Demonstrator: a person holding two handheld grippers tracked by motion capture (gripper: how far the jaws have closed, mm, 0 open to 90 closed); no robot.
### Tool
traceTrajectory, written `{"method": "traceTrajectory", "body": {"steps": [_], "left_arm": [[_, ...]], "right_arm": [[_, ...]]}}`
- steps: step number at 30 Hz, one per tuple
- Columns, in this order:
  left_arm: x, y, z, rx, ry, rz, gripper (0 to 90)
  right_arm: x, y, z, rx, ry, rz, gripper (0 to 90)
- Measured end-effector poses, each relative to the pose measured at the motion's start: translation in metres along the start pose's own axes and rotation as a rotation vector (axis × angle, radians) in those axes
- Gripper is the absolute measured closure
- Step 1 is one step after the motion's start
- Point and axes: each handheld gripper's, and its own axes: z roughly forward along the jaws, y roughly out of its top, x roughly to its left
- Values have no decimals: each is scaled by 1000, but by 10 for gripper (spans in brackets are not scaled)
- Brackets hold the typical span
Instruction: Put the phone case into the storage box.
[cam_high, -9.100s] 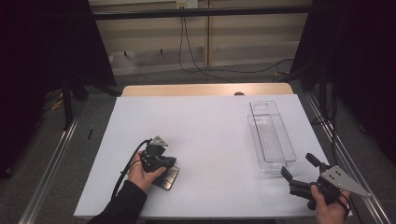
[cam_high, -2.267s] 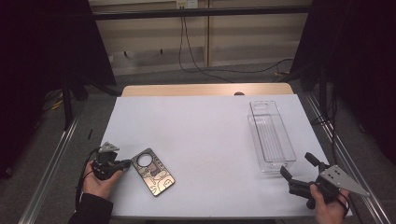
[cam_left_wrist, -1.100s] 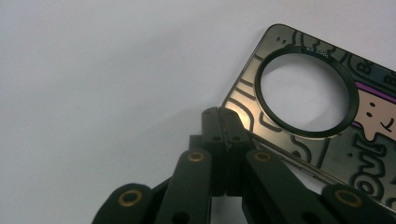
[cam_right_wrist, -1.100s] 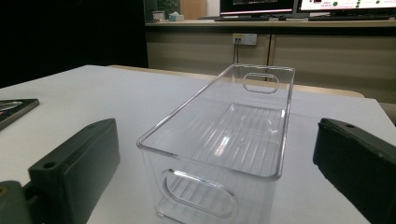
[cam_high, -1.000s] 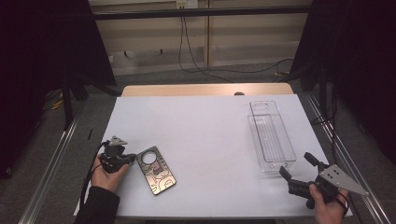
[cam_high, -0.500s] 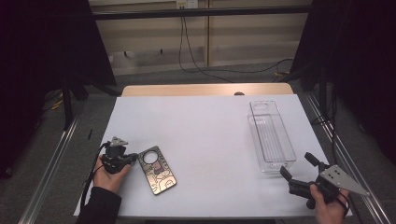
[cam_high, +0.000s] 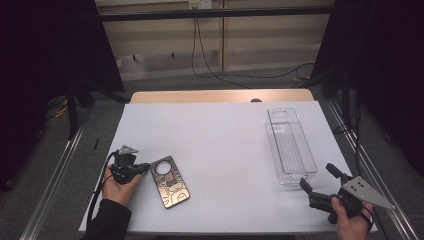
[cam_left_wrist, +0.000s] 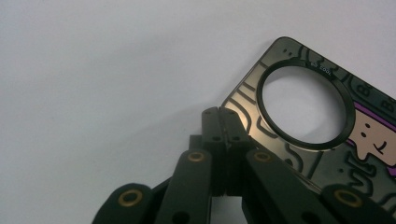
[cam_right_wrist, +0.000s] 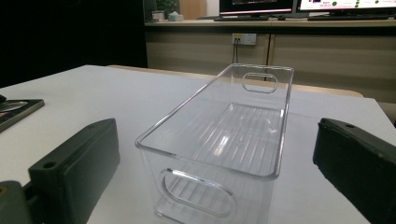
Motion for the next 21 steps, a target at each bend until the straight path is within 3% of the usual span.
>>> {"method": "traceTrajectory", "body": {"steps": [8,14,21], "left_arm": [[2,4,6,-16,-25,-23,900],[-7,14,12,7,5,22,900],[-10,19,18,2,-12,34,900]], "right_arm": [[0,0,0,-3,0,-3,0],[0,0,0,-3,1,-1,0],[0,0,0,-3,3,-2,0]]}}
